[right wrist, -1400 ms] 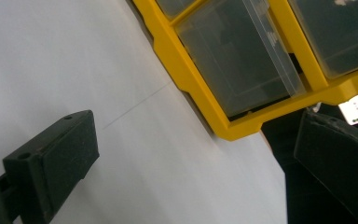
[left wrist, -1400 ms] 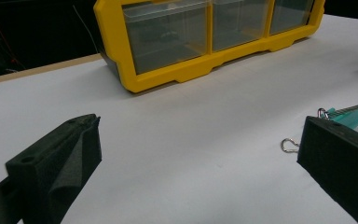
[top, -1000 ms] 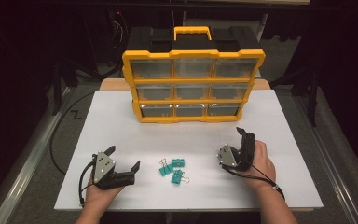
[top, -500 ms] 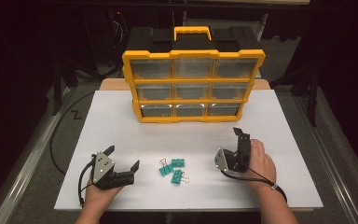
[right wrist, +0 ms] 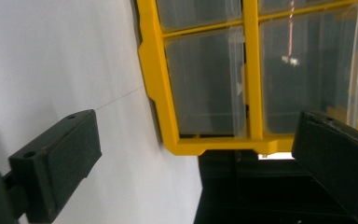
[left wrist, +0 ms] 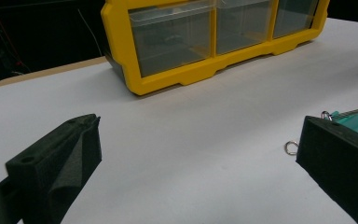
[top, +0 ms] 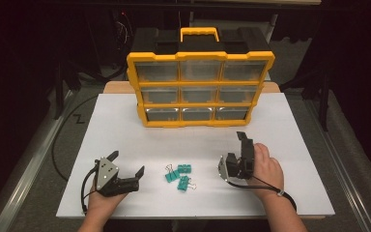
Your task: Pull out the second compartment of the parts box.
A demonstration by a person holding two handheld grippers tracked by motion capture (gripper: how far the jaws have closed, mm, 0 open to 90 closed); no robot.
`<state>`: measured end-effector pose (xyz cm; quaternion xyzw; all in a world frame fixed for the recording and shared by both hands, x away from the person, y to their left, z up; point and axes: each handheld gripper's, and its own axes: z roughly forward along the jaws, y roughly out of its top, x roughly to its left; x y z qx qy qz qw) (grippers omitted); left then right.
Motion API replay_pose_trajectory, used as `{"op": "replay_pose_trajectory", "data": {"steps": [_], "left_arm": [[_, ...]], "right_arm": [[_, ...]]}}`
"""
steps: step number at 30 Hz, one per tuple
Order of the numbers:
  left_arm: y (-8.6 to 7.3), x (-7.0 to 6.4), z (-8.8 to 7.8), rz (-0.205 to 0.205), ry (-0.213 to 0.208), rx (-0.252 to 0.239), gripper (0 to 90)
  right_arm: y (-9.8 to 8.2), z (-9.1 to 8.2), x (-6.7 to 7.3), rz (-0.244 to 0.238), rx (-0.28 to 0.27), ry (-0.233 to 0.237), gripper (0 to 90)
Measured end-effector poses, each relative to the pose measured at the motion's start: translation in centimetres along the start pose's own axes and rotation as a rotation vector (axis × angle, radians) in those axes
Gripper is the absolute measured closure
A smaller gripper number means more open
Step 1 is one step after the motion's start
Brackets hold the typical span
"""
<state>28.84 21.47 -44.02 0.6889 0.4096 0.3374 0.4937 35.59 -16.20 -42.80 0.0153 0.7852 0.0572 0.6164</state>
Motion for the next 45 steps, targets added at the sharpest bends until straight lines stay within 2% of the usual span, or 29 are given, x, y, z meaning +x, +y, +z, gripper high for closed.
{"op": "replay_pose_trajectory", "data": {"steps": [6, 7, 9, 12, 14, 16, 19, 23, 24, 26, 28, 32, 33, 36, 37, 41, 43, 45], "left_arm": [[0.0, -0.1, 0.0, 0.03, 0.012, 0.0, 0.7], [0.0, -0.1, 0.0, 0.029, 0.014, -0.002, 0.7], [0.0, -0.1, 0.0, 0.024, 0.017, -0.002, 0.7], [0.0, -0.1, 0.1, 0.024, 0.02, 0.0, 0.3], [0.0, 0.0, 0.1, 0.018, 0.019, -0.001, 0.3], [0.1, 0.1, 0.2, 0.027, 0.025, -0.004, 0.3], [0.0, 0.3, 0.7, 0.048, 0.033, 0.014, 0.3], [0.0, 0.3, 0.7, 0.038, 0.031, 0.018, 0.3], [0.1, 0.2, 0.6, 0.026, 0.026, 0.014, 0.3], [0.1, 0.3, 0.6, 0.011, 0.014, 0.026, 0.3], [0.1, 0.3, 0.6, 0.015, 0.01, 0.028, 0.3], [0.2, 0.2, 0.4, 0.021, 0.002, 0.015, 0.3], [0.3, 0.3, 0.3, 0.021, -0.006, 0.015, 0.3], [0.3, 0.2, 0.4, 0.044, -0.002, 0.025, 0.3], [0.3, 0.3, 0.5, 0.046, 0.0, 0.022, 0.3], [0.3, 0.4, 0.3, 0.033, 0.003, 0.007, 0.3], [0.2, 0.4, 0.4, 0.038, 0.0, 0.008, 0.3], [0.2, 0.3, 0.4, 0.045, -0.006, 0.012, 0.3]], "right_arm": [[0.4, 0.0, 0.3, -0.038, 0.011, -0.011, 13.5], [0.5, 0.1, 0.4, -0.033, 0.001, -0.032, 16.5], [0.5, 0.1, 0.5, -0.029, 0.007, -0.03, 17.2], [0.6, 0.1, 0.3, -0.04, 0.02, -0.039, 23.8], [0.5, 0.2, 0.5, -0.014, 0.034, -0.035, 25.6], [0.5, 0.2, 0.4, -0.037, 0.034, -0.042, 27.9], [0.5, 0.4, 0.5, -0.035, 0.043, -0.046, 32.4], [0.7, 1.0, 0.6, -0.05, 0.062, -0.052, 37.9], [0.9, 1.3, 0.7, -0.028, 0.081, -0.04, 40.9], [0.9, 1.3, 0.7, -0.025, 0.084, -0.04, 42.1], [1.2, 1.6, 0.7, -0.056, 0.068, -0.06, 43.5], [1.7, 1.9, 0.7, -0.053, 0.066, -0.052, 44.4], [1.9, 2.0, 0.7, -0.036, 0.069, -0.053, 45.0], [2.7, 2.2, 0.5, -0.023, 0.053, -0.055, 45.8], [3.3, 2.4, 0.2, -0.045, 0.033, -0.067, 45.9], [4.1, 2.6, 0.1, -0.036, 0.034, -0.065, 46.5], [4.5, 2.9, 0.1, -0.025, 0.024, -0.069, 46.7], [5.0, 3.0, -0.2, -0.037, 0.021, -0.074, 46.9]]}}
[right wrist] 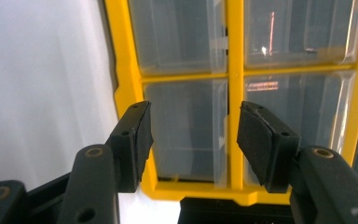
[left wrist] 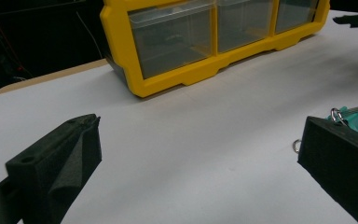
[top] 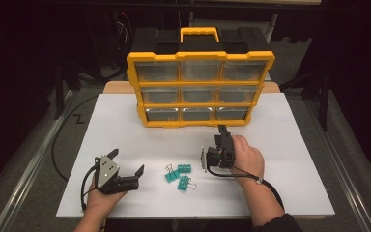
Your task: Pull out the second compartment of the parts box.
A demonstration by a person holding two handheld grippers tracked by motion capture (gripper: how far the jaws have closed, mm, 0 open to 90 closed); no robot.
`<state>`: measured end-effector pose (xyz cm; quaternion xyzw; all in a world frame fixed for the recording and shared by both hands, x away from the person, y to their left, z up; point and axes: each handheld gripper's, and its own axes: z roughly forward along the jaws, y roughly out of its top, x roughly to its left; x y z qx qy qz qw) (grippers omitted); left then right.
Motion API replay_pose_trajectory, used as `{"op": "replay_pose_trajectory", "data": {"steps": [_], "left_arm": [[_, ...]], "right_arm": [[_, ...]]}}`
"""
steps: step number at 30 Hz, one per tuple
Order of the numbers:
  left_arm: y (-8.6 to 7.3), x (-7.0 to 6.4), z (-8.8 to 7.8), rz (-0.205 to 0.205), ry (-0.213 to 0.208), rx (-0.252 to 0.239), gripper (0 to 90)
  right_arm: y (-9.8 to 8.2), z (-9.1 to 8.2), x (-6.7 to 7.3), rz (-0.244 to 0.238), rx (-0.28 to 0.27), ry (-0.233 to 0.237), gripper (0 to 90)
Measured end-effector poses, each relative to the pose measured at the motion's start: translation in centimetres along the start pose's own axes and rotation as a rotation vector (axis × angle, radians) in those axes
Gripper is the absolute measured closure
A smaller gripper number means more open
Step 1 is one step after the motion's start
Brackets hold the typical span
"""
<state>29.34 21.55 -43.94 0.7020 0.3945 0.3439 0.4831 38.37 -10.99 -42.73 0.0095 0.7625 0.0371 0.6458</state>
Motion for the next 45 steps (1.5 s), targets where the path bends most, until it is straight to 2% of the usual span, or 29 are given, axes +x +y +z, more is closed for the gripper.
{"op": "replay_pose_trajectory", "data": {"steps": [3, 5, 7, 8, 10, 11, 12, 14, 15, 17, 20, 21, 23, 26, 27, 29, 31, 36, 37, 38, 39, 40, 42, 45], "left_arm": [[0.0, 0.0, 0.0, -0.008, -0.001, -0.004, 0.3], [0.0, 0.0, 0.0, -0.01, -0.003, -0.003, 0.3], [-0.1, -0.1, 0.1, -0.006, -0.015, -0.003, 0.3], [-0.1, -0.1, 0.1, -0.005, -0.016, -0.003, 0.3], [-0.1, 0.0, 0.1, -0.017, -0.02, -0.005, 0.3], [-0.1, 0.0, 0.1, -0.024, -0.022, -0.009, 0.3], [0.0, -0.1, 0.1, -0.027, -0.025, -0.016, 0.3], [0.0, -0.1, 0.1, -0.023, -0.027, -0.017, 0.3], [0.0, -0.1, 0.1, -0.023, -0.029, -0.015, 0.3], [0.0, -0.1, 0.1, -0.027, -0.028, -0.014, 0.3], [-0.1, 0.0, 0.2, -0.027, -0.029, -0.01, 0.3], [-0.1, 0.0, 0.2, -0.024, -0.029, -0.007, 0.3], [-0.1, -0.1, 0.2, -0.019, -0.025, -0.007, 0.3], [-0.1, 0.0, 0.1, -0.02, -0.028, -0.008, 0.3], [-0.2, -0.1, 0.1, -0.017, -0.032, -0.004, 0.3], [-0.2, -0.1, 0.2, -0.018, -0.032, -0.001, 0.3], [-0.2, -0.1, 0.1, -0.026, -0.031, -0.008, 0.3], [-0.2, -0.1, 0.1, -0.025, -0.034, -0.013, 0.3], [-0.2, -0.1, 0.1, -0.026, -0.032, -0.012, 0.3], [-0.2, -0.1, 0.1, -0.026, -0.032, -0.012, 0.3], [-0.2, -0.1, 0.0, -0.026, -0.032, -0.016, 0.3], [-0.1, -0.1, 0.0, -0.027, -0.032, -0.019, 0.3], [-0.1, -0.2, 0.0, -0.028, -0.032, -0.02, 0.3], [-0.2, -0.1, 0.0, -0.026, -0.032, -0.014, 0.3]], "right_arm": [[0.6, 0.2, -0.6, 0.013, 0.004, -0.006, 48.0], [1.2, 0.3, -1.4, -0.001, 0.0, -0.013, 48.8], [1.3, 0.4, -1.5, 0.011, -0.006, -0.016, 48.8], [1.6, 0.3, -2.1, -0.012, -0.007, -0.023, 48.9], [1.8, 0.4, -2.5, 0.01, -0.021, -0.031, 48.9], [1.9, 0.3, -2.8, 0.004, -0.015, -0.031, 49.4], [2.1, 0.3, -3.0, 0.021, -0.011, -0.03, 49.6], [2.4, 0.4, -3.8, 0.0, -0.02, -0.044, 50.2], [2.5, 0.5, -4.1, 0.028, -0.017, -0.05, 53.1], [2.6, 0.6, -4.6, 0.015, -0.028, -0.06, 53.5], [2.8, 0.7, -5.2, 0.028, -0.026, -0.065, 53.4], [2.9, 0.7, -5.4, 0.008, -0.027, -0.068, 53.4], [3.1, 0.8, -5.6, 0.016, -0.02, -0.065, 53.4], [3.4, 0.8, -6.2, -0.001, -0.033, -0.081, 53.3], [3.7, 0.8, -6.8, 0.005, -0.025, -0.082, 52.9], [3.7, 0.8, -6.8, 0.018, -0.021, -0.079, 52.8], [3.9, 0.9, -7.3, 0.012, -0.023, -0.087, 52.5], [4.2, 0.9, -8.2, 0.031, -0.016, -0.094, 52.5], [4.3, 0.9, -8.5, 0.012, -0.021, -0.103, 52.6], [4.4, 0.9, -8.7, 0.015, -0.018, -0.104, 52.5], [4.4, 1.0, -9.0, 0.001, -0.035, -0.118, 52.5], [4.5, 0.9, -9.1, 0.022, -0.028, -0.115, 52.6], [4.7, 0.8, -9.6, 0.008, -0.033, -0.124, 52.6], [4.9, 0.7, -10.1, 0.018, -0.032, -0.131, 52.6]]}}
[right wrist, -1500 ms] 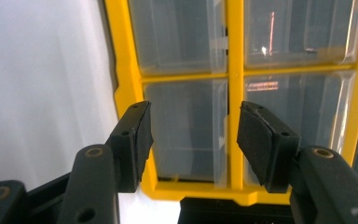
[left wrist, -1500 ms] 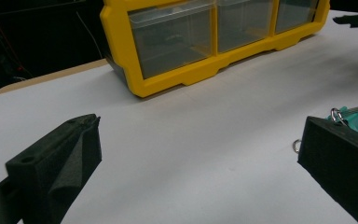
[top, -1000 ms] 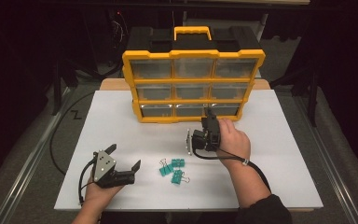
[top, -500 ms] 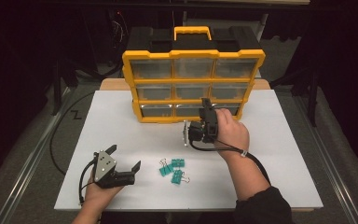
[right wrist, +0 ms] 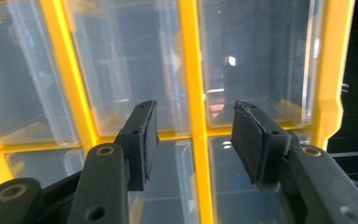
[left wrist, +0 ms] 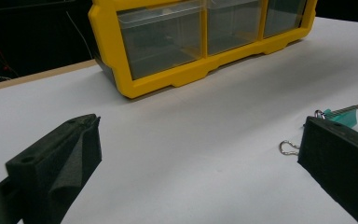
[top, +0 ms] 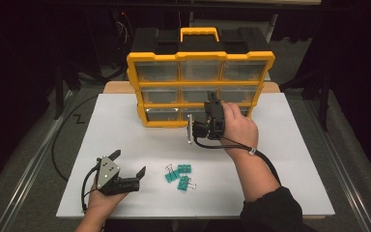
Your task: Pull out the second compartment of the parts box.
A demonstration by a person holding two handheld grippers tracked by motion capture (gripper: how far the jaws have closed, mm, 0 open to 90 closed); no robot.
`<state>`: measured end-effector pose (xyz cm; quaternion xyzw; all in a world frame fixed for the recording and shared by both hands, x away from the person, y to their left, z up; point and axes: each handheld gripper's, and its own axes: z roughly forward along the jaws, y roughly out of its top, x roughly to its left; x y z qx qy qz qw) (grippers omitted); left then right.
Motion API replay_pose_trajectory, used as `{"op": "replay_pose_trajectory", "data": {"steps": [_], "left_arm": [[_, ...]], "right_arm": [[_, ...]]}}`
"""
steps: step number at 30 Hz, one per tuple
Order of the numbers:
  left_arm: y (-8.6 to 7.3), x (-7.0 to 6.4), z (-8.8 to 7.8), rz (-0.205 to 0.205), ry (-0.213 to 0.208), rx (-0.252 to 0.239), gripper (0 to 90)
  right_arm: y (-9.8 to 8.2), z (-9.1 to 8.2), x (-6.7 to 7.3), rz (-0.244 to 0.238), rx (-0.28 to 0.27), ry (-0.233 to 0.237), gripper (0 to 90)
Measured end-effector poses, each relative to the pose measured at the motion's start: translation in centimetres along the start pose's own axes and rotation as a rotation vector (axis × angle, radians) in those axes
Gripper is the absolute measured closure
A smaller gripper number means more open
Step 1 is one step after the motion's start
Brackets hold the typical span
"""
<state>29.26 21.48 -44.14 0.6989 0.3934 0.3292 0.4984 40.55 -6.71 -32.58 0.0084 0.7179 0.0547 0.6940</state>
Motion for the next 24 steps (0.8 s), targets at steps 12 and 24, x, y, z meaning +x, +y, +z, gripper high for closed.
{"op": "replay_pose_trajectory", "data": {"steps": [12, 24], "left_arm": [[-0.1, -0.2, 0.0, 0.005, -0.008, 0.001, 0.3], [0.0, -0.2, -0.1, 0.006, -0.012, -0.005, 0.3]], "right_arm": [[1.1, 0.2, -2.4, 0.003, -0.014, -0.032, 52.6], [1.8, 0.6, -4.1, 0.0, -0.003, -0.065, 54.9]]}}
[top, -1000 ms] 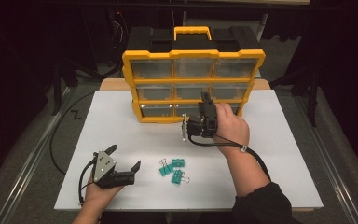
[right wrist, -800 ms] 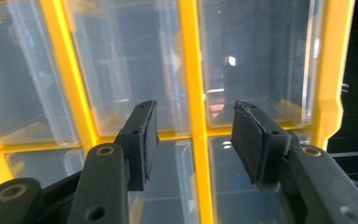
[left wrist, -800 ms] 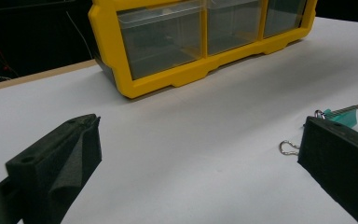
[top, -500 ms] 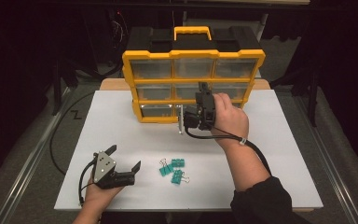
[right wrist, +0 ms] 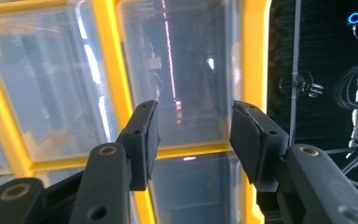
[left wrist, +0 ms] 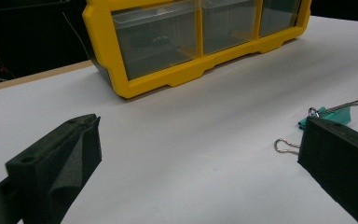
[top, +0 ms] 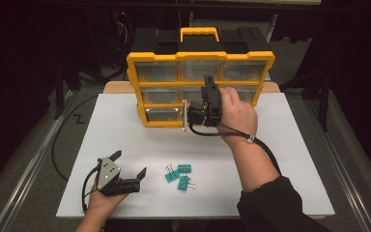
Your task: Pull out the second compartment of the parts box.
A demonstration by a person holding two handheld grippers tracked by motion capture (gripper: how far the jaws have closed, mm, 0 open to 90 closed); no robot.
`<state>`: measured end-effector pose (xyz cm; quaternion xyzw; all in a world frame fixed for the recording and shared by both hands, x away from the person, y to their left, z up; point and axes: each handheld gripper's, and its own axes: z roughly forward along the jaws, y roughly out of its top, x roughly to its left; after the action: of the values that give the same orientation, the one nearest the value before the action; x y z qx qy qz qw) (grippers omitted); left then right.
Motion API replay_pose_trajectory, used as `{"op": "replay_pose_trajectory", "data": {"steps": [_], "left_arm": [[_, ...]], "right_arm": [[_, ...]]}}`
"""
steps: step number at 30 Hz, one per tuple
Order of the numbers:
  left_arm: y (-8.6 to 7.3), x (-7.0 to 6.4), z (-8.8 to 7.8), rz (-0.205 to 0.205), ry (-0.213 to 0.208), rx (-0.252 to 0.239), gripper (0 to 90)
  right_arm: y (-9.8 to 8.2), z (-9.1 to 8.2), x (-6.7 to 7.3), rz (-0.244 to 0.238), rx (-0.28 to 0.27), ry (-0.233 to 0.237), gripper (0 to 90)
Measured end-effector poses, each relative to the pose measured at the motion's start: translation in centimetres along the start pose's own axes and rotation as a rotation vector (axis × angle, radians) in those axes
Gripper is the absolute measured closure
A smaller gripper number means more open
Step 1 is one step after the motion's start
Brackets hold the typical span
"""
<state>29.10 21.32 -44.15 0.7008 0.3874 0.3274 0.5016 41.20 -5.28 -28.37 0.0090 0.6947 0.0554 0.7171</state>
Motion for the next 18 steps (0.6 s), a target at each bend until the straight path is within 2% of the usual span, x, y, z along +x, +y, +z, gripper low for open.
{"op": "replay_pose_trajectory", "data": {"steps": [5, 8, 18], "left_arm": [[0.0, 0.1, 0.0, -0.001, -0.002, 0.0, 0.3], [0.0, 0.2, -0.1, -0.005, -0.003, 0.0, 0.3], [0.0, 0.3, -0.2, -0.014, -0.002, -0.011, 0.3]], "right_arm": [[0.5, 0.6, -0.9, -0.015, 0.006, -0.009, 58.3], [0.8, 1.0, -1.6, -0.006, 0.006, -0.018, 59.9], [1.2, 1.7, -2.0, -0.027, 0.028, -0.027, 65.0]]}}
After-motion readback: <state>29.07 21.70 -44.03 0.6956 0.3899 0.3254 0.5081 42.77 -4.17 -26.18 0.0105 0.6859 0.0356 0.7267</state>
